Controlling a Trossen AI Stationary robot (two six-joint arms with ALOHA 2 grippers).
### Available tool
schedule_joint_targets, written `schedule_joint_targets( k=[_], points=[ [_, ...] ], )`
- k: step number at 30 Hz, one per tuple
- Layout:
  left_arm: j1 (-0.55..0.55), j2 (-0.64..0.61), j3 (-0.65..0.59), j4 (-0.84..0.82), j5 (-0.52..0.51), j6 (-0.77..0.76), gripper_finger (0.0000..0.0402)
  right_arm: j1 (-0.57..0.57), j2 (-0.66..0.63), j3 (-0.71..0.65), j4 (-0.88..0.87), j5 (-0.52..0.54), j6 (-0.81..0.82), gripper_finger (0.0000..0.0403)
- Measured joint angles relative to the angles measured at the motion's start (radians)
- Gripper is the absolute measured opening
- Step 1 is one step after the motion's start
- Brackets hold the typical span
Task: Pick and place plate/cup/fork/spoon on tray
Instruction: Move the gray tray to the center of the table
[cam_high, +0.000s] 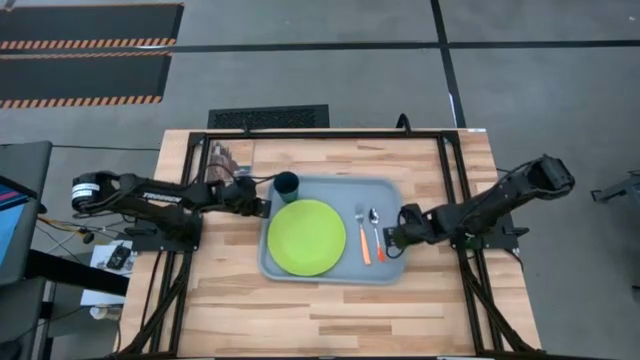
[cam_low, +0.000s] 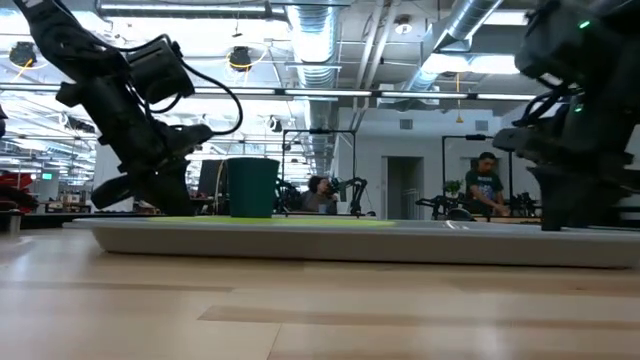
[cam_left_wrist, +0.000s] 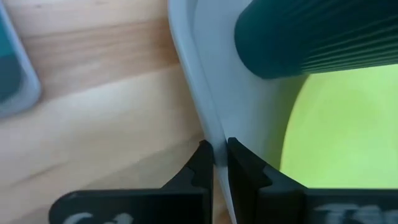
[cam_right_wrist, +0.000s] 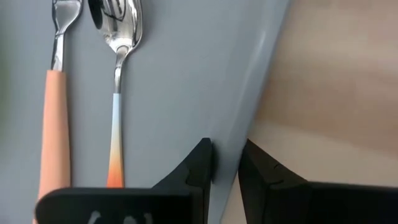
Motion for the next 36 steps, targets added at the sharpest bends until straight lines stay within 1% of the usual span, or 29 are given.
schedule_joint_targets(
  k=[7,12,19,22,30,36],
  points=[
    [-0.101,0.000,0.001,-0.005,-0.068,-0.074,0.0008,0.126,0.001,0.000,0.007,0.001,0.131,0.0071],
    [-0.196,0.000,0.001,-0.008,-0.122,-0.148,0.0008,0.171,0.000,0.000,-0.001,0.008,0.171,0.0071],
    [-0.340,0.000,0.001,-0.036,-0.226,-0.278,0.0008,0.169,0.000,0.000,0.000,0.009,0.162,0.0071],
    [-0.383,-0.001,0.001,-0.051,-0.253,-0.326,0.0009,0.168,0.000,0.000,0.001,0.013,0.157,0.0071],
    [-0.468,-0.001,0.001,-0.055,-0.287,-0.407,0.0009,0.167,-0.001,0.000,-0.006,0.016,0.136,0.0071],
    [-0.486,-0.003,0.005,-0.085,-0.316,-0.420,0.0010,0.167,-0.001,0.000,-0.004,0.016,0.135,0.0071]
  ],
)
